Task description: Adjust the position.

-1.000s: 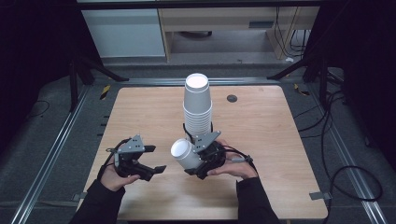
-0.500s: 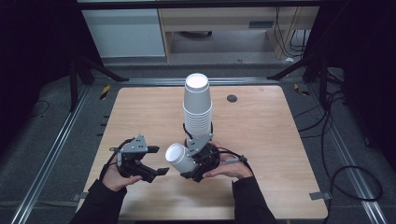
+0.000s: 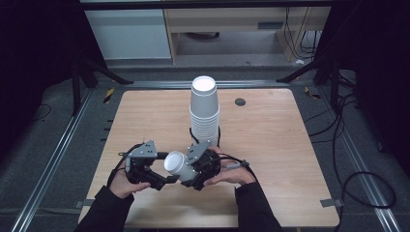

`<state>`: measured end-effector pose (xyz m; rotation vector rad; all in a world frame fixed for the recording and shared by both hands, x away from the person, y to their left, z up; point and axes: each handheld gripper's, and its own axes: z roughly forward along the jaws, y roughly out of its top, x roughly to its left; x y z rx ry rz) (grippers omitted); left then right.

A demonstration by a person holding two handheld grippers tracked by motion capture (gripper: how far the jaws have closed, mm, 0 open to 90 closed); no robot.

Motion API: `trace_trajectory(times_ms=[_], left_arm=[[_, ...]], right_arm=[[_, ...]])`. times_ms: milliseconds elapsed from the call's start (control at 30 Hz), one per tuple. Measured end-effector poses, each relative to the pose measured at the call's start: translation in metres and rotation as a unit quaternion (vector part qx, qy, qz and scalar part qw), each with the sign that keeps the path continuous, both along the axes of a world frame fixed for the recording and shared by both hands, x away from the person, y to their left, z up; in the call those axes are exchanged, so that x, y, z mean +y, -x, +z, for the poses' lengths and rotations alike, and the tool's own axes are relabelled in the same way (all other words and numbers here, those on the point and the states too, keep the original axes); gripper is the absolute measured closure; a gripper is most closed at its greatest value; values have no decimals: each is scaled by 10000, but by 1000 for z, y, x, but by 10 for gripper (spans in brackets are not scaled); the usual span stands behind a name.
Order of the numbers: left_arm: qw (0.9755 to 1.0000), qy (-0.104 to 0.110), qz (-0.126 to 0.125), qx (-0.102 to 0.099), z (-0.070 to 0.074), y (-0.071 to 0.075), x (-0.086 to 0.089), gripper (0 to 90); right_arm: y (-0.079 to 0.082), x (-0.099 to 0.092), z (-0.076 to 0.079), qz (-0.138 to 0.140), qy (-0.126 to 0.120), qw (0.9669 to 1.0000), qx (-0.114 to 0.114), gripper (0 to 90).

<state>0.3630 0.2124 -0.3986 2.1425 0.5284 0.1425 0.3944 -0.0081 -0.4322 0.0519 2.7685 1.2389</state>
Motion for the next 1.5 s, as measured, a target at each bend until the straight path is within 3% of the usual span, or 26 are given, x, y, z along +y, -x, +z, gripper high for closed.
trace_trajectory(times_ms=[300, 1500], left_arm=[[9999, -60, -72, 76, -3, -1, -5, 112], [9998, -98, -19, 146, -4, -2, -7, 184]], right_arm=[[2, 9, 0, 128, -11, 9999, -24, 138], [3, 19, 3, 51, -39, 10000, 12, 125]])
